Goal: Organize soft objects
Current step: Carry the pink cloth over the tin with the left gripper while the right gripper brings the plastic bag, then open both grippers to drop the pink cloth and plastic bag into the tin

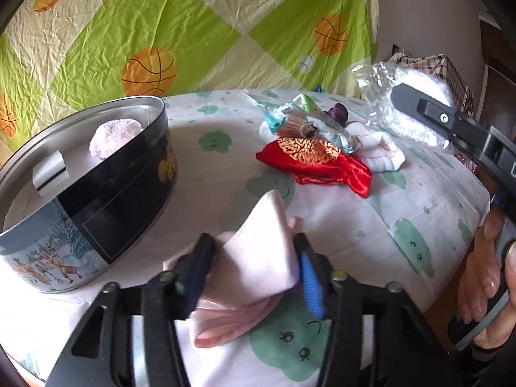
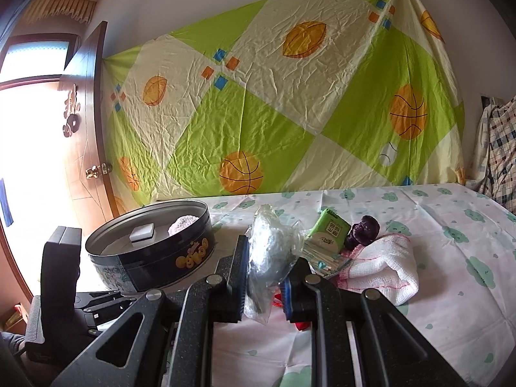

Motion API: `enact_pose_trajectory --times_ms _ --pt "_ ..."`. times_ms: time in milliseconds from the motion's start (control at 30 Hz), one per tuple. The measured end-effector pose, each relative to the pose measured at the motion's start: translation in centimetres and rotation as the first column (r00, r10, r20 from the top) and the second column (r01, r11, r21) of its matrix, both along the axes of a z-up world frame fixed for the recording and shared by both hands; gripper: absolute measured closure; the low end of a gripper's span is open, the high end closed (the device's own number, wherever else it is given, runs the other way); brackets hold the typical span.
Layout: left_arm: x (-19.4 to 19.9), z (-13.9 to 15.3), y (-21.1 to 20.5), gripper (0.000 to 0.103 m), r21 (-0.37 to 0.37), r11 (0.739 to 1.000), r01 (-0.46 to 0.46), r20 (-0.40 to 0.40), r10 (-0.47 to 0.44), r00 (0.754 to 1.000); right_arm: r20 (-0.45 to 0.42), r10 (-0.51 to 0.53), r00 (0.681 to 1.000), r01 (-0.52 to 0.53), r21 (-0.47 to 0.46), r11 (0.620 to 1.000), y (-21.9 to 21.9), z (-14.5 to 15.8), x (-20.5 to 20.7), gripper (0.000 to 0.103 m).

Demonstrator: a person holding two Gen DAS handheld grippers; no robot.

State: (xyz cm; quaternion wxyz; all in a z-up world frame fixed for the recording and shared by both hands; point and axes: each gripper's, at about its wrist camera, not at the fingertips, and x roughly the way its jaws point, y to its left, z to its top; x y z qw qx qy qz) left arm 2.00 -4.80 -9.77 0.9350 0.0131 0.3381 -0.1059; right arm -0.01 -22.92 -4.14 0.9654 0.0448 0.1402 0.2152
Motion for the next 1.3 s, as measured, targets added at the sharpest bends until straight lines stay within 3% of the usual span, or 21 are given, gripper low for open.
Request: enact_pose_trajectory --times_ms 200,367,533,800,1033,1200,1300 --pt "-0.7 1.7 0.7 0.09 -0.027 0.999 0.017 0.061 -0.015 0.998 0.01 0.014 1.0 -0.014 -0.017 1.0 0.8 0.7 0.4 0.084" --pt "-1.6 6.2 3.1 0.09 -0.063 0.998 -0.019 0.179 0.03 0.983 0.035 0.063 0.997 -0.062 -0.033 0.998 2.7 2.7 1.3 0.084" --pt "-0.3 9.7 6.8 0.09 -0.046 0.993 -0.108 0.25 0.116 0.961 0.03 0.142 0.989 -0.141 -0.047 0.989 6.2 4.9 3.5 0.084" --pt "4.7 10.2 13.9 0.09 -0.041 0.958 -0.284 0.165 0.287 0.944 -0.092 0.269 0.959 -0.273 -0.034 0.961 13.6 5.6 9.3 0.084" --pt "7.1 7.9 17.3 0.09 -0.02 0.935 -0.355 0.059 0.356 0.933 -0.229 0.311 0.922 -0.335 -0.073 0.939 19.8 2.7 12.9 0.084" --pt "7.4 6.5 18.7 0.089 -0.023 0.924 -0.382 0.017 0.383 0.924 -0.289 0.329 0.899 -0.364 -0.075 0.928 21.7 0.8 13.6 0.083" --pt "7.4 6.3 19.1 0.072 -0.022 0.918 -0.396 0.007 0.396 0.918 -0.31 0.328 0.892 -0.364 -0.067 0.929 22.2 0.3 13.8 0.076"
